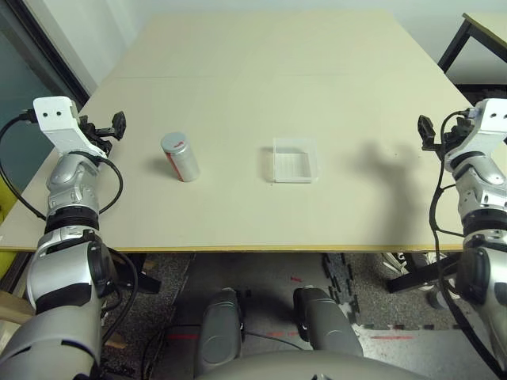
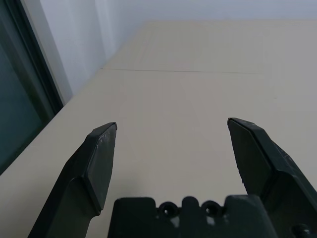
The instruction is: Pour the medicine from the bottle into the box.
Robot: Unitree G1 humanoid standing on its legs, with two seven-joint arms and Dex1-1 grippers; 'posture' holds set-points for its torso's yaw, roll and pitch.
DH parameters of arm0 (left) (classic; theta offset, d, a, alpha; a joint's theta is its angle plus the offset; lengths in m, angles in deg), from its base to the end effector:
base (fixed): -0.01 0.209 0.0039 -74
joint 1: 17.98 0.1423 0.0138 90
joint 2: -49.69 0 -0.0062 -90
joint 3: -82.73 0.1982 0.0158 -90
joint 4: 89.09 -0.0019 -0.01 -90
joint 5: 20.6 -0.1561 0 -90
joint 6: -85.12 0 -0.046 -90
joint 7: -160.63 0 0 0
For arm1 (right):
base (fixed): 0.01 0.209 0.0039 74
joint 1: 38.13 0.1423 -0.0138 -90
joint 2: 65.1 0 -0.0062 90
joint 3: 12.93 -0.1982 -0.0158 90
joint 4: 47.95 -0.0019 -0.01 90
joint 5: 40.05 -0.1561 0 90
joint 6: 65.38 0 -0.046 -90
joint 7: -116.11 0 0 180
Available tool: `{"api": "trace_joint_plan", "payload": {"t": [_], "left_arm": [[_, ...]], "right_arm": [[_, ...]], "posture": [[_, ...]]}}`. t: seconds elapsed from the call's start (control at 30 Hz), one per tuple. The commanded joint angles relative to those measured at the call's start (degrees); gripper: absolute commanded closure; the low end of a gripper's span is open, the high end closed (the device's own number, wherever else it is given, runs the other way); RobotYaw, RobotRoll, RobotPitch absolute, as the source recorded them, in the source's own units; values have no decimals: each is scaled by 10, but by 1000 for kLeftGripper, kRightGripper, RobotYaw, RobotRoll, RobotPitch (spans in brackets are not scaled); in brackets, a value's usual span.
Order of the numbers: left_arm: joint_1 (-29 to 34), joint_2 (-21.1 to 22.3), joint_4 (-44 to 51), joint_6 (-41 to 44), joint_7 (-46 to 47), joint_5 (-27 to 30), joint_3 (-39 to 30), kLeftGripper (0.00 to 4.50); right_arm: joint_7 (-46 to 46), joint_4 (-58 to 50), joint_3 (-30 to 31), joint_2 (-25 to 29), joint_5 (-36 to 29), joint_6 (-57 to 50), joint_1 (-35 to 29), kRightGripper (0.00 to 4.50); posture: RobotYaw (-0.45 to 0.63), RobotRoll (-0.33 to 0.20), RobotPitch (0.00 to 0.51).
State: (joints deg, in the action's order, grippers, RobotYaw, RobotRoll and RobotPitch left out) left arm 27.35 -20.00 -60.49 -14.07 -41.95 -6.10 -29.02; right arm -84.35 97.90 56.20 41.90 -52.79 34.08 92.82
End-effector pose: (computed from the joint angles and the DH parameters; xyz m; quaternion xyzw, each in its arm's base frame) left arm 0.3211 0.3567 0.1263 -0.0022 -0.0402 0.0776 0.9962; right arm 0.3207 -0.3413 0.1132 -0.0173 -0.0376 -0.0692 0.9967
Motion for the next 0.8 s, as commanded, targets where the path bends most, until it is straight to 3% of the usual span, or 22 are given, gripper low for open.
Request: {"api": "trace_joint_plan", "payload": {"t": [0.03, 0.5, 0.8], "left_arm": [[-4, -3, -6, 5, -1, -1, 1, 14], [36, -6, 55, 44, -26, 16, -5, 14], [45, -3, 96, 77, -52, 29, -8, 14]], "right_arm": [[3, -13, -2, -4, -5, -6, -10, 0], [-57, -81, 1, -12, -35, -53, -21, 0], [-253, -206, 39, -8, -100, -162, -43, 0]], "posture": [[-110, 0, 94], [-94, 0, 132], [-96, 0, 141]]}}
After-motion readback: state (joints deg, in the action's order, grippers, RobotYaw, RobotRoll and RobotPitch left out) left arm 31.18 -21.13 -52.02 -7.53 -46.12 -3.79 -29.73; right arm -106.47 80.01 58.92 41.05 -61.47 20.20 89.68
